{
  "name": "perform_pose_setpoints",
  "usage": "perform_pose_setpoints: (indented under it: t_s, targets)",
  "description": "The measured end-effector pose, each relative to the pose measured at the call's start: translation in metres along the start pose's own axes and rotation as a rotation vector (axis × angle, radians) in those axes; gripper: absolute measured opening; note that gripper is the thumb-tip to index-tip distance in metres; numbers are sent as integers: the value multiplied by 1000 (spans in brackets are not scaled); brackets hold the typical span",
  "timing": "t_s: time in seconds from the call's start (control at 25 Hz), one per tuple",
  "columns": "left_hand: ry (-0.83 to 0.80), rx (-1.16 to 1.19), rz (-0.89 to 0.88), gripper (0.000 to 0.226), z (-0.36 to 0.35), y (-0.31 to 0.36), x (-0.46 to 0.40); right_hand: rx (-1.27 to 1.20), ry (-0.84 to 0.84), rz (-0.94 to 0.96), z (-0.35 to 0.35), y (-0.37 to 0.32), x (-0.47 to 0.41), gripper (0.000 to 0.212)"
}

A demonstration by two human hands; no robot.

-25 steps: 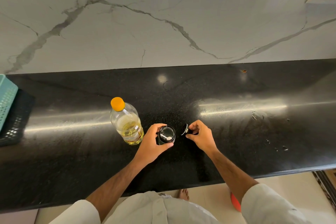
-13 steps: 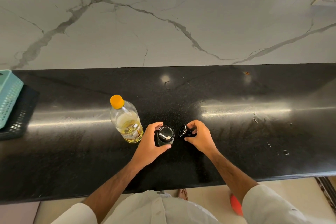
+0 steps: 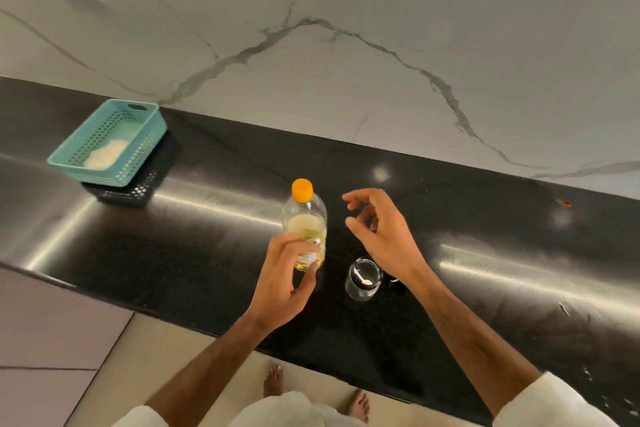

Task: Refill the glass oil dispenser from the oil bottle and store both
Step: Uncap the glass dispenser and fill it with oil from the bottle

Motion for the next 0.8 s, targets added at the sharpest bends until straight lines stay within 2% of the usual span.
perform_pose_setpoints:
  t_s: [0.08, 0.16, 0.28, 0.4, 0.52, 0.8]
  targets:
    - [132, -11, 106, 42, 28, -16, -16, -6, -30, 130, -15, -47, -5, 34]
    - [173, 10, 199, 58, 44, -34, -32, 33, -23, 197, -25, -77, -9, 35]
    - [12, 107, 249, 69, 39, -56, -54, 119, 53, 185, -32, -93, -15, 38]
    - [-114, 180, 176, 57, 29, -58, -71, 209, 138, 210, -34, -96, -17, 34]
    - [-102, 232, 150, 44, 29, -60, -76, 274, 192, 206, -34, -93, -18, 33]
    - [-66, 276, 113, 43, 30, -64, -80, 350, 186, 113, -35, -93, -22, 26]
Point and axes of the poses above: each hand's wrist, its own x-axis away from the middle knuckle, its own z-axis out of the back of the hand, y = z × x, the point moved 8 cm from there along -x, towards the middle knuckle, and after that the axes turned 13 degrees about -z, right-handed, at the moved point
